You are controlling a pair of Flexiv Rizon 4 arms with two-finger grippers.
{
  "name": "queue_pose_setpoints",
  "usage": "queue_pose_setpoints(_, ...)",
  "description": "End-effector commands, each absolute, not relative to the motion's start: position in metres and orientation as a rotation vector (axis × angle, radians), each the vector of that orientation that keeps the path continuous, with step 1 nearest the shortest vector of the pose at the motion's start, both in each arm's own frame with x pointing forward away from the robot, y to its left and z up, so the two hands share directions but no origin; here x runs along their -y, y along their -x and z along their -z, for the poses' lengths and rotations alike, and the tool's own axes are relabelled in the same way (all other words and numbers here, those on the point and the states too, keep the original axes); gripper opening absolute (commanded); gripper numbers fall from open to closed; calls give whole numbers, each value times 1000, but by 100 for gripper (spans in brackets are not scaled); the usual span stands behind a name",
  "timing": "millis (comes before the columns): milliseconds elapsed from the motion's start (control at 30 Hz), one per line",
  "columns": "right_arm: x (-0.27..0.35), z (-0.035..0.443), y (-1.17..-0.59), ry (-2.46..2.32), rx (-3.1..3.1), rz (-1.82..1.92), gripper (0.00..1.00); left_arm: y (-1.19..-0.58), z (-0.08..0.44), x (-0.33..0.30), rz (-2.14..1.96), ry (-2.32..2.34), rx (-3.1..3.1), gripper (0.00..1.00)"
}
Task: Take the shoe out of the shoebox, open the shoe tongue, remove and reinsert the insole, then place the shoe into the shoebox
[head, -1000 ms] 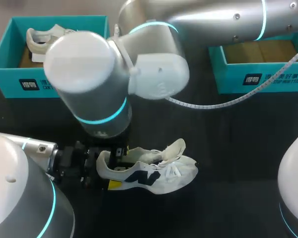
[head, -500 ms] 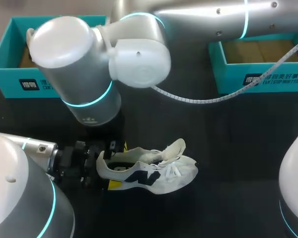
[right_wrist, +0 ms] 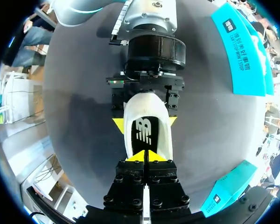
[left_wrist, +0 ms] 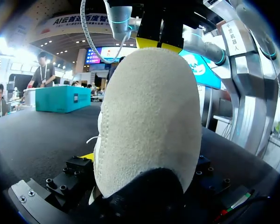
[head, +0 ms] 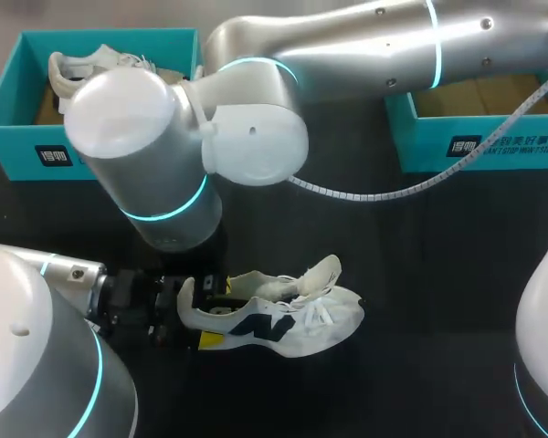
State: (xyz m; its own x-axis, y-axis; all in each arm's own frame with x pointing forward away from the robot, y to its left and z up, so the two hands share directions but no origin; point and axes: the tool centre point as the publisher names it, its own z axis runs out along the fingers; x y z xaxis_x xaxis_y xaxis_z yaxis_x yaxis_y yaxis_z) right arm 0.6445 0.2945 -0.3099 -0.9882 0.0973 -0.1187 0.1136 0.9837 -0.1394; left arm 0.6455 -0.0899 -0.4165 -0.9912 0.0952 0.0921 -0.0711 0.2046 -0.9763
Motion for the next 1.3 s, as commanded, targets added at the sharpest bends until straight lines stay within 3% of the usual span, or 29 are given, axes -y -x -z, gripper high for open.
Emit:
queue_pose_setpoints(33,-292,310,-644,-161,-3018,215,0,-646,419,89,-1902,24,2332,0)
queue_pose_setpoints(333,-290,346,-654,-64,-3026,192,0,-646,419,89,-1902,24,2332,0)
queue_pose_setpoints(1300,-273,387,-664,-116,-2996,174,0,-646,419,89,-1902,24,2332,0)
